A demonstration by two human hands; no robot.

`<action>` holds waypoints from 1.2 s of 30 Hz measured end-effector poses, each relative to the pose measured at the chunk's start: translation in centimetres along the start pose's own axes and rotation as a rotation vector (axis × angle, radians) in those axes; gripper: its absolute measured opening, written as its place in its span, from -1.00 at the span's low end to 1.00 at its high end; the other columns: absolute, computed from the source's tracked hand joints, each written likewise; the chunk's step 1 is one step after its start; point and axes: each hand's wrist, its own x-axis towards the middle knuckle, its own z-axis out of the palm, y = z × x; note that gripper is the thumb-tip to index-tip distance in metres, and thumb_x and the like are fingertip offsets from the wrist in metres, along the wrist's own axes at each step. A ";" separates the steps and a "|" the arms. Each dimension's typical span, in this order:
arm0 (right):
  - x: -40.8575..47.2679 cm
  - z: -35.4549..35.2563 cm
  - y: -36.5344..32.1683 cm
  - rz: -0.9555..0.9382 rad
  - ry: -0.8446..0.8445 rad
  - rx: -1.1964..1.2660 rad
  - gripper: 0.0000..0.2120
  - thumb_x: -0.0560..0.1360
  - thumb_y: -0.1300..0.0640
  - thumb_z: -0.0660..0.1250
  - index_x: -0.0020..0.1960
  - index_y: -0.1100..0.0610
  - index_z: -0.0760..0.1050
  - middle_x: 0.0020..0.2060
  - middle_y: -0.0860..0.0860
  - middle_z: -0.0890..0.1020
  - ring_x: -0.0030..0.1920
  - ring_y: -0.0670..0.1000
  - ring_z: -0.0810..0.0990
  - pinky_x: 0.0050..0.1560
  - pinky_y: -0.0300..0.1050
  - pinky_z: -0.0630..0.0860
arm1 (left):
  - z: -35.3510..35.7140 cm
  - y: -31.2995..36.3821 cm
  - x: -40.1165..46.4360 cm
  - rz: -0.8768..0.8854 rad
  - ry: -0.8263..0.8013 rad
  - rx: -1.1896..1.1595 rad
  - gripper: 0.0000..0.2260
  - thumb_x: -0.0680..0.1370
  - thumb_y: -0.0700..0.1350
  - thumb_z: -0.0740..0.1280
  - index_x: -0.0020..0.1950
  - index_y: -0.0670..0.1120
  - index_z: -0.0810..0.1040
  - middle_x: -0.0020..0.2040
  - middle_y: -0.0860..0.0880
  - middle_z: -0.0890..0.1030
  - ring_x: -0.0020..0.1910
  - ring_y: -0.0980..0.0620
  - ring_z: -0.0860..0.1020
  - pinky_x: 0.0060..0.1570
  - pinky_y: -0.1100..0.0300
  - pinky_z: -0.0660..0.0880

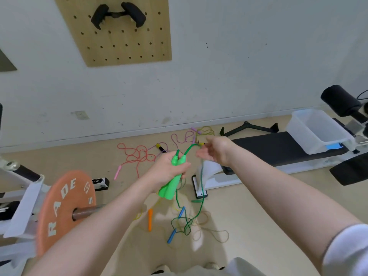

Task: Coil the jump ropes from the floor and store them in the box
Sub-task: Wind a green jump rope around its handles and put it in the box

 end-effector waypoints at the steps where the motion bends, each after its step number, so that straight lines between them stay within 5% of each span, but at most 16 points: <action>1: -0.2 0.2 0.6 -0.045 0.030 -0.241 -0.77 0.63 0.16 0.06 0.07 0.28 0.41 -0.07 0.18 0.51 -0.25 0.08 0.54 -0.37 -0.16 0.51 | -0.7 0.2 0.0 0.001 -0.019 0.058 -0.79 0.50 -0.33 0.34 -0.23 -0.11 0.38 -0.41 -0.10 0.48 -0.52 0.08 0.48 -0.42 0.25 0.44; 3: -0.2 0.7 1.2 -0.238 -0.003 -0.550 -0.80 0.58 0.28 0.11 0.09 0.28 0.48 -0.07 0.11 0.51 -0.16 0.00 0.51 -0.20 -0.24 0.41 | -1.9 0.6 0.0 0.002 -0.082 0.155 -0.79 0.48 -0.37 0.32 -0.21 -0.12 0.36 -0.41 -0.10 0.49 -0.52 0.06 0.49 -0.39 0.24 0.44; 7: -1.8 3.8 1.5 -0.394 -0.419 -0.756 -0.36 0.37 0.57 0.01 0.37 0.18 0.34 0.27 0.07 0.47 0.28 0.05 0.41 0.19 -0.14 0.40 | -3.7 1.5 -0.3 0.000 -0.168 0.244 -0.78 0.46 -0.44 0.27 -0.16 -0.14 0.35 -0.35 -0.10 0.51 -0.49 0.05 0.54 -0.41 0.22 0.47; 11: -1.6 6.3 1.9 -0.406 -0.552 -0.917 -0.48 0.40 0.43 0.20 0.35 0.22 0.35 -0.04 -0.01 0.53 0.00 -0.09 0.48 0.13 -0.24 0.38 | -6.4 2.6 -0.6 -0.032 -0.242 0.291 -0.79 0.48 -0.45 0.27 -0.20 -0.15 0.40 -0.40 -0.04 0.55 -0.49 0.08 0.58 -0.43 0.24 0.53; 14: -1.1 7.0 2.6 -0.387 -0.566 -0.902 -0.86 0.47 0.24 0.28 0.02 0.24 0.49 -0.14 0.28 0.54 -0.22 -0.08 0.47 0.00 -0.10 0.40 | -8.6 3.1 -0.4 0.037 -0.113 0.321 -0.81 0.46 -0.46 0.27 -0.20 -0.17 0.46 -0.43 -0.04 0.60 -0.53 0.13 0.51 -0.45 0.27 0.48; 16: -1.1 7.5 3.1 -0.393 -0.531 -0.836 -0.89 0.56 0.22 0.23 -0.14 0.12 0.47 -0.31 0.21 0.47 -0.43 -0.14 0.35 -0.29 -0.17 0.33 | -9.6 2.6 0.2 0.038 0.121 0.189 -0.76 0.47 -0.44 0.27 -0.29 -0.13 0.42 -0.55 0.00 0.53 -0.59 0.12 0.47 -0.43 0.25 0.47; 19: -1.7 8.8 3.3 -0.431 -0.472 -0.783 -0.91 0.59 0.13 0.21 -0.04 0.10 0.47 -0.52 -0.16 0.42 -0.55 -0.21 0.30 -0.50 -0.39 0.22 | -10.1 1.7 1.2 -0.052 0.433 -0.172 -0.77 0.47 -0.35 0.32 -0.31 -0.10 0.42 -0.58 -0.02 0.49 -0.60 0.04 0.46 -0.31 0.11 0.47; 22: -2.4 10.2 2.9 -0.475 -0.418 -0.849 -0.90 0.53 0.10 0.31 -0.15 0.05 0.44 -0.44 -0.18 0.49 -0.41 -0.22 0.42 -0.36 -0.48 0.33 | -9.9 1.7 1.8 -0.070 0.584 -0.352 -0.80 0.48 -0.33 0.31 -0.27 -0.11 0.40 -0.59 -0.04 0.47 -0.65 0.04 0.44 -0.46 0.20 0.45; 25: -2.9 11.7 2.7 -0.512 -0.341 -1.086 -0.78 0.45 -0.07 0.38 -0.13 0.07 0.46 -0.35 -0.10 0.45 -0.31 -0.11 0.43 -0.31 -0.35 0.32 | -9.9 1.8 2.6 0.004 0.692 -0.331 -0.81 0.46 -0.30 0.33 -0.24 -0.08 0.37 -0.54 -0.07 0.48 -0.62 0.01 0.45 -0.48 0.21 0.45; 30: -3.1 13.4 2.8 -0.629 -0.122 -1.481 -0.34 0.30 -0.19 0.46 0.19 0.21 0.34 -0.06 0.03 0.55 -0.05 0.07 0.53 -0.18 -0.15 0.31 | -9.4 2.2 2.9 -0.037 0.748 -0.624 -0.80 0.48 -0.28 0.31 -0.32 -0.13 0.39 -0.55 -0.07 0.46 -0.62 0.01 0.45 -0.47 0.24 0.46; 36: -1.5 14.3 3.6 -0.534 -0.042 -1.316 -0.46 0.39 -0.02 0.37 0.23 0.22 0.30 0.12 0.13 0.55 0.15 0.16 0.54 -0.09 -0.13 0.37 | -8.3 2.9 3.2 0.039 0.792 -0.676 -0.79 0.53 -0.24 0.30 -0.28 -0.10 0.36 -0.50 -0.05 0.48 -0.56 0.03 0.47 -0.45 0.27 0.45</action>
